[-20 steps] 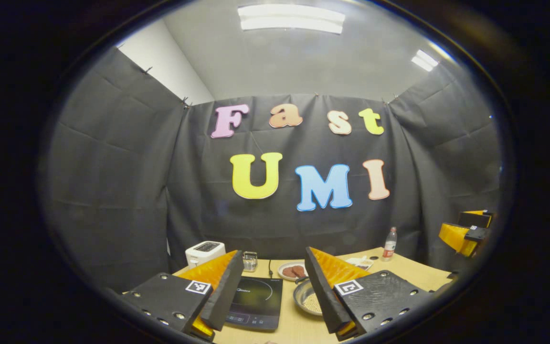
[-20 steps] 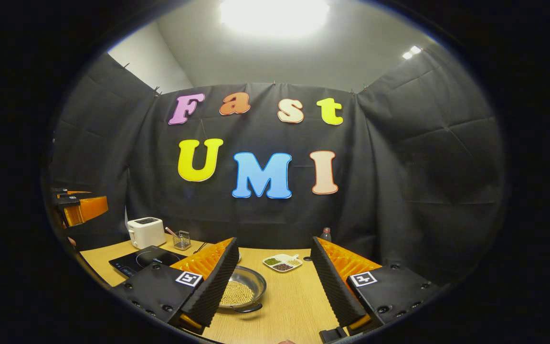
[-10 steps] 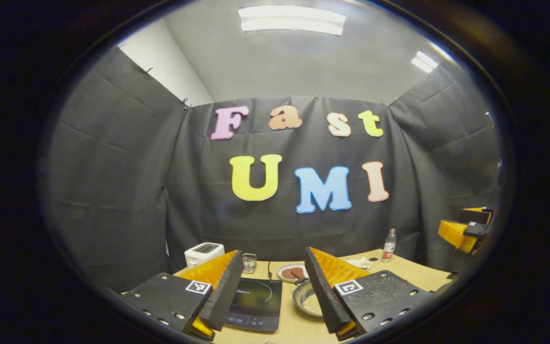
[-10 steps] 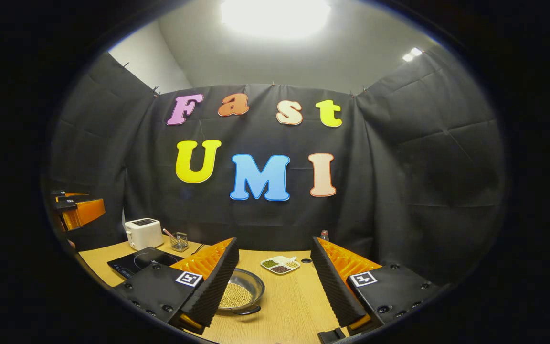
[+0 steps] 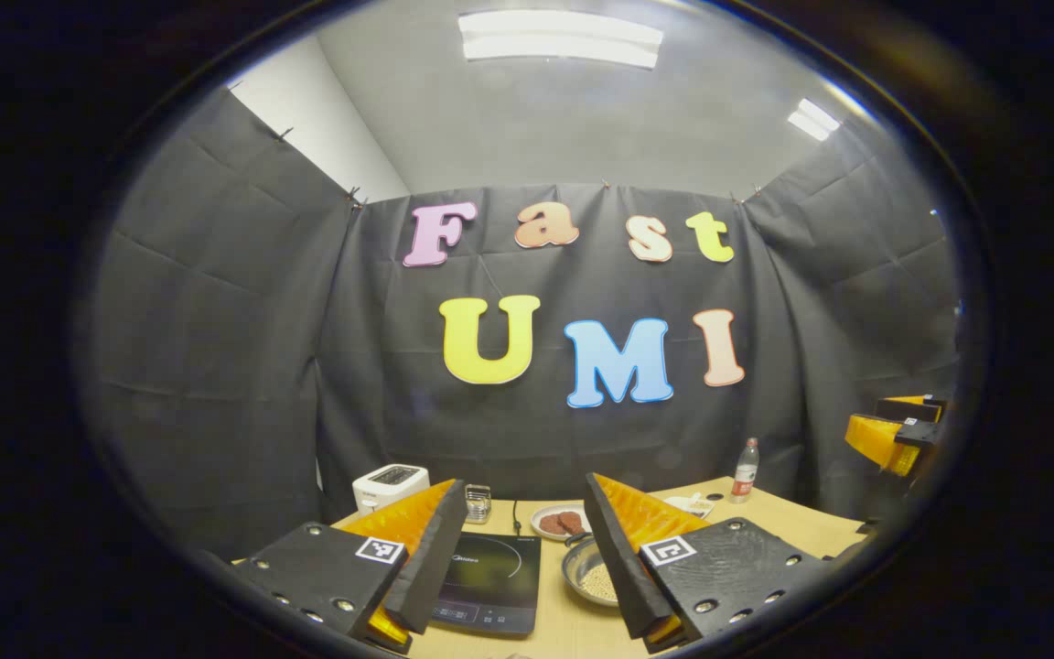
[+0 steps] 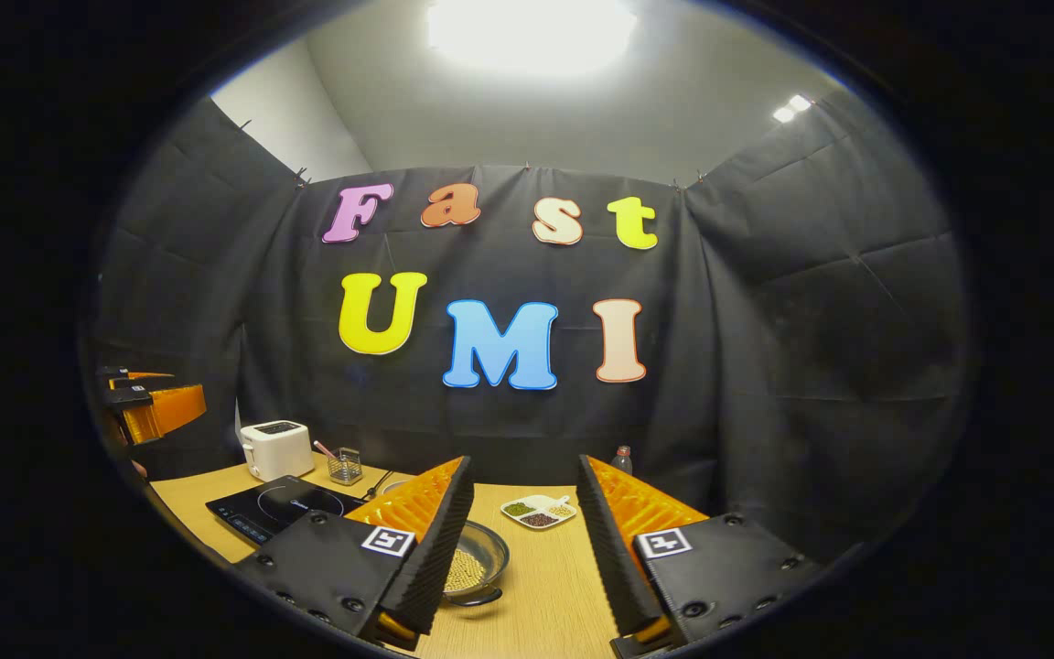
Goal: First push the handle of the pot to place it horizontally, then grasp the pot with both hands and set it on the induction cooktop.
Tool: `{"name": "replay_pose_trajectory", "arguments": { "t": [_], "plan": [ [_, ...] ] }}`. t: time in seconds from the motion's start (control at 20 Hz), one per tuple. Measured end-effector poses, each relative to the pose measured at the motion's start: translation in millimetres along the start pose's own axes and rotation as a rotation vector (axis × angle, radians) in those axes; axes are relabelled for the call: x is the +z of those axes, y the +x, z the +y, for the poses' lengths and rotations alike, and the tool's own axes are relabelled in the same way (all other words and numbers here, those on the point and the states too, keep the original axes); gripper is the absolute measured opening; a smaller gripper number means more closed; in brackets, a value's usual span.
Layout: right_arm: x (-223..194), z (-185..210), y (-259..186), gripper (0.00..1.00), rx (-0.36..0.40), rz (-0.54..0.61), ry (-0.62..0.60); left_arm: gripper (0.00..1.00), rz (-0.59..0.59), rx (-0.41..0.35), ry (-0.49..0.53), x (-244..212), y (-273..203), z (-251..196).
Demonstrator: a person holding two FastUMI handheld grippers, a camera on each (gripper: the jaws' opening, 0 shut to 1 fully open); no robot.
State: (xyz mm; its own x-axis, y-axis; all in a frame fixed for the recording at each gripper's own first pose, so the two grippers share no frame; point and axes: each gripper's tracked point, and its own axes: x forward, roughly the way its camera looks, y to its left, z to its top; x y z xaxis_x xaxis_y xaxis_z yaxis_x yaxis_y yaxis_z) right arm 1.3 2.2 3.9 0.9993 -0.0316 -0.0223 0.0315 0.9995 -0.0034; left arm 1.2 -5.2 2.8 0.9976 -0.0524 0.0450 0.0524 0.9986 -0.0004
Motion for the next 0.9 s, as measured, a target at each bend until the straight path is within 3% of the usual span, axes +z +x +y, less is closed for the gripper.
{"name": "replay_pose_trajectory", "arguments": {
  "t": [0.25,0.35,0.4,0.55,0.7,0.9],
  "plan": [
    [-1,4,1,0.46,0.002,0.004,-0.002,0.75,0.001,0.0,0.002,-3,3,6],
    [-3,8,1,0.48,0.01,0.012,-0.005,0.75,0.001,-0.002,0.001,-4,3,9],
    [-2,12,2,0.27,0.016,0.016,-0.003,0.75,-0.001,-0.003,0.0,-3,4,11],
    [-3,19,-2,0.23,0.03,0.02,-0.01,0.75,-0.006,-0.006,-0.004,-3,5,16],
    [6,17,-3,0.0,0.006,-0.011,-0.012,0.75,-0.011,-0.008,-0.005,-4,8,23],
    [-9,38,1,0.02,0.062,0.043,0.01,0.78,-0.012,-0.014,-0.005,-5,9,32]
  ]
}}
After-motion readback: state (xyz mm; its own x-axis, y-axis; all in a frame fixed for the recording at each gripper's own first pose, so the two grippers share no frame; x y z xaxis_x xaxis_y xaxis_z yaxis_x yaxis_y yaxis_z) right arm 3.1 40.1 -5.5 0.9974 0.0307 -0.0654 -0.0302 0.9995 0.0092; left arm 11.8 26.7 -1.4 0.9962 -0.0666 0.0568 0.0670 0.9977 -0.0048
